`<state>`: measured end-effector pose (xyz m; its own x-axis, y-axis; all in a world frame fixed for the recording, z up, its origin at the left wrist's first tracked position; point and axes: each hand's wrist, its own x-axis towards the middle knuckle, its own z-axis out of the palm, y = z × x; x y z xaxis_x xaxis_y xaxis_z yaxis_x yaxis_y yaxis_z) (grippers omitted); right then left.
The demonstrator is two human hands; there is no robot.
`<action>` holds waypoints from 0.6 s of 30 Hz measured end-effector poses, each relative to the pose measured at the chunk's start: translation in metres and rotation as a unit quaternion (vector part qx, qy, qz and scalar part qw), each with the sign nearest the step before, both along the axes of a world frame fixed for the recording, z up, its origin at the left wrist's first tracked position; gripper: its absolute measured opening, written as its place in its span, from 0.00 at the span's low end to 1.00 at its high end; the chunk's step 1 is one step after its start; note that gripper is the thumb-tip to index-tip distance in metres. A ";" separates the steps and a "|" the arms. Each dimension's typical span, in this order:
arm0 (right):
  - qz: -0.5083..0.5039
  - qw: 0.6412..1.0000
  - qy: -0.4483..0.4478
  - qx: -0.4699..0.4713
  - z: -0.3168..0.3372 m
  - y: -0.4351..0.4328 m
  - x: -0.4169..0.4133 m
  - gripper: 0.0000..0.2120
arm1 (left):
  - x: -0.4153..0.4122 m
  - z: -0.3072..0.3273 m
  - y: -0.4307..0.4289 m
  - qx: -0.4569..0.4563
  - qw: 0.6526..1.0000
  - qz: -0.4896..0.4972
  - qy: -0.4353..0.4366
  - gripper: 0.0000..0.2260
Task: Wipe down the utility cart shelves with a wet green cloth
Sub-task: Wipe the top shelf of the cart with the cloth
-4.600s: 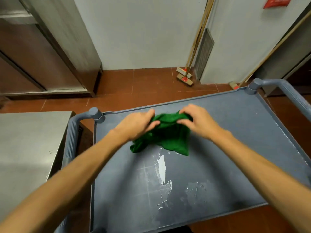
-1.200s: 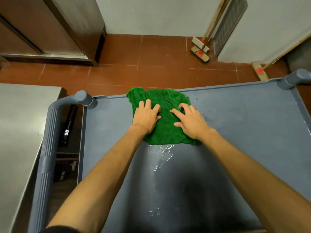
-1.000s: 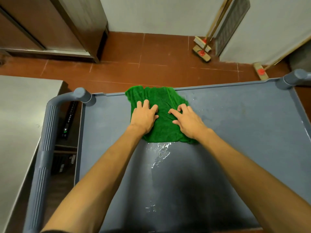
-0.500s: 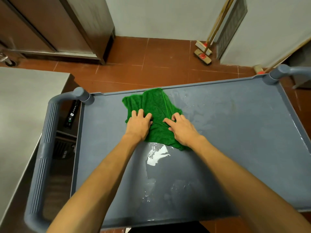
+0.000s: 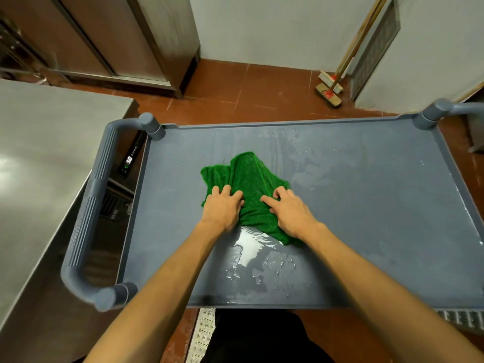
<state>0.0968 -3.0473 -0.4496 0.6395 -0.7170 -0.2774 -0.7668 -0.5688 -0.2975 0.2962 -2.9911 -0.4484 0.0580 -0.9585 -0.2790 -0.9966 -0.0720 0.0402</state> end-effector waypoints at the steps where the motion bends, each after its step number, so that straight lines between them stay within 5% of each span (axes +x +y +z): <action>1: 0.000 1.000 -0.002 0.002 0.001 0.006 -0.002 0.22 | -0.001 -0.001 0.007 -0.003 1.000 0.001 0.007 0.16; 18: 0.031 0.999 -0.014 0.014 -0.002 0.085 -0.031 0.29 | -0.016 -0.002 0.098 0.046 0.990 0.049 0.123 0.17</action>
